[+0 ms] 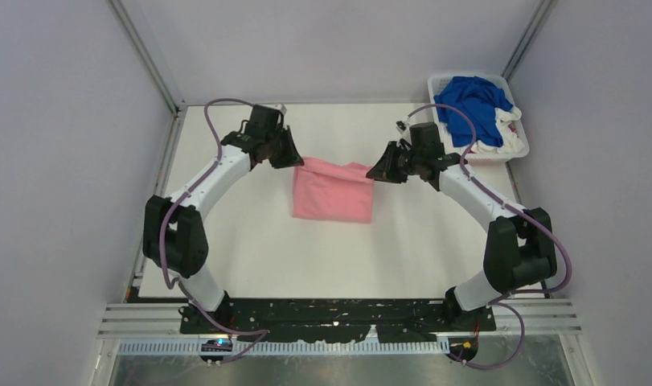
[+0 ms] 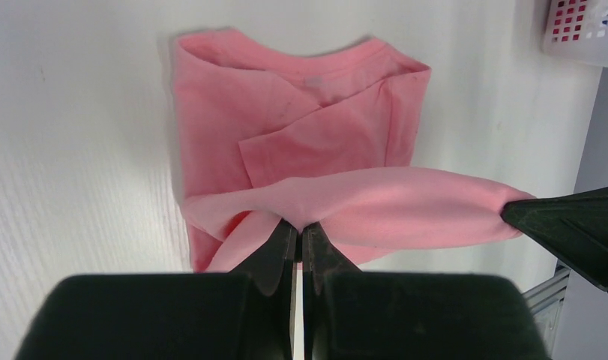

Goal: Fold and stack the t-shirts
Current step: Fold the long partially folded tshirt into a neat square

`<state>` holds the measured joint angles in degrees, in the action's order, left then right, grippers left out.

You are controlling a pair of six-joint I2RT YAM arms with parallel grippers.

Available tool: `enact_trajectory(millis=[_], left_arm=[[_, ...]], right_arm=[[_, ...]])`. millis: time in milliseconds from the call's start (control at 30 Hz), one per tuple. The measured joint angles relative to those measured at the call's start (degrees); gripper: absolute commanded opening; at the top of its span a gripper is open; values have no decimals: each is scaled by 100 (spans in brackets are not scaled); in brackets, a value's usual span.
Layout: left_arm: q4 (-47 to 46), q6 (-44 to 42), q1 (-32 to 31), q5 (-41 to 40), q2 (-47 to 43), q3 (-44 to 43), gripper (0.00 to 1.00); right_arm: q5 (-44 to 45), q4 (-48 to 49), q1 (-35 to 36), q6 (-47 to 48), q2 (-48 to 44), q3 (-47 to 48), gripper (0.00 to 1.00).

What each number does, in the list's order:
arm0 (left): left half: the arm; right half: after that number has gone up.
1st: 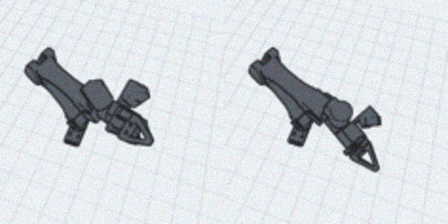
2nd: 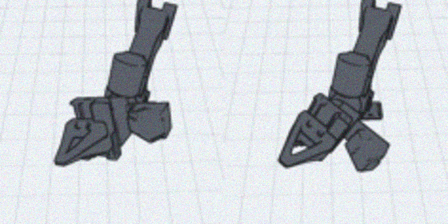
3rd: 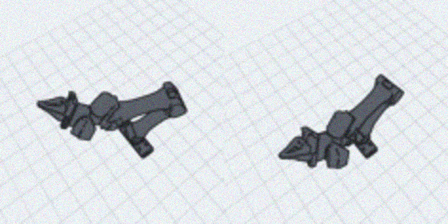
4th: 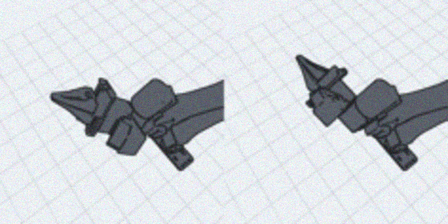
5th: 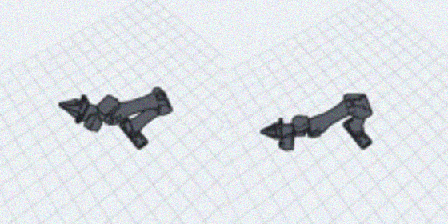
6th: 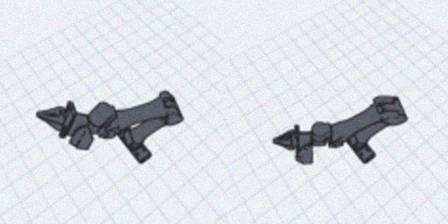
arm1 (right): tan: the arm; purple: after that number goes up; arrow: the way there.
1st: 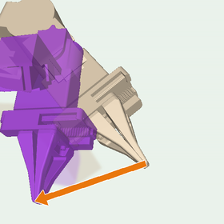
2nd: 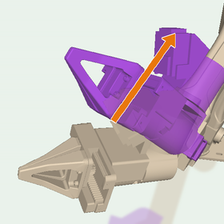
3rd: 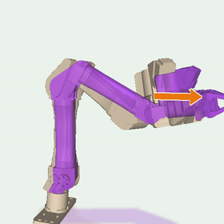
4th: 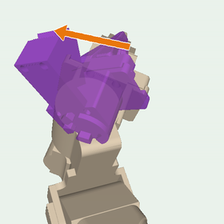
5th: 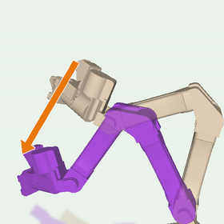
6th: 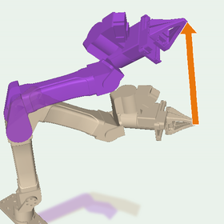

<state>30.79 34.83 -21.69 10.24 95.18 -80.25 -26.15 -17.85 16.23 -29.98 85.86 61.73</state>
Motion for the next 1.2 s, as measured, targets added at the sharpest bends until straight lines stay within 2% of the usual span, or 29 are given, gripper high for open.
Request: enact_trajectory(millis=[600, 667, 700, 733, 767, 800, 833, 867, 900, 933, 1067, 1200], left_arm=[[422, -85, 299, 372, 2100, -1779, 2], [483, -83, 306, 389, 2273, -1941, 14], [516, -83, 306, 393, 2374, -2035, 23], [542, -85, 306, 396, 2465, -2127, 34], [575, -103, 308, 400, 2551, -2212, 50], [601, -92, 310, 396, 2608, -2280, 65], [658, -111, 319, 409, 2677, -2378, 76], [684, -109, 326, 415, 2712, -2441, 87], [717, -98, 339, 424, 2732, -2500, 96], [737, -90, 352, 431, 2734, -2540, 99], [664, -48, 393, 479, 2640, -2531, 100], [387, -17, 398, 697, 2310, -2072, 100]], right_arm=[[-28, 240, -345, 11, 1860, 1084, 6], [-11, 260, -374, 9, 2033, 1161, 12], [-2, 264, -385, 7, 2092, 1196, 21], [9, 278, -400, -7, 2181, 1250, 39], [13, 280, -413, -13, 2256, 1311, 49], [28, 284, -426, -55, 2312, 1368, 68], [48, 278, -442, -28, 2385, 1456, 78], [52, 280, -455, -72, 2439, 1532, 98], [83, 282, -472, -44, 2492, 1622, 99], [109, 282, -483, -44, 2514, 1687, 96], [243, 297, -516, 7, 2430, 1729, 95], [197, 450, -516, 7, 2081, 1349, 95]])
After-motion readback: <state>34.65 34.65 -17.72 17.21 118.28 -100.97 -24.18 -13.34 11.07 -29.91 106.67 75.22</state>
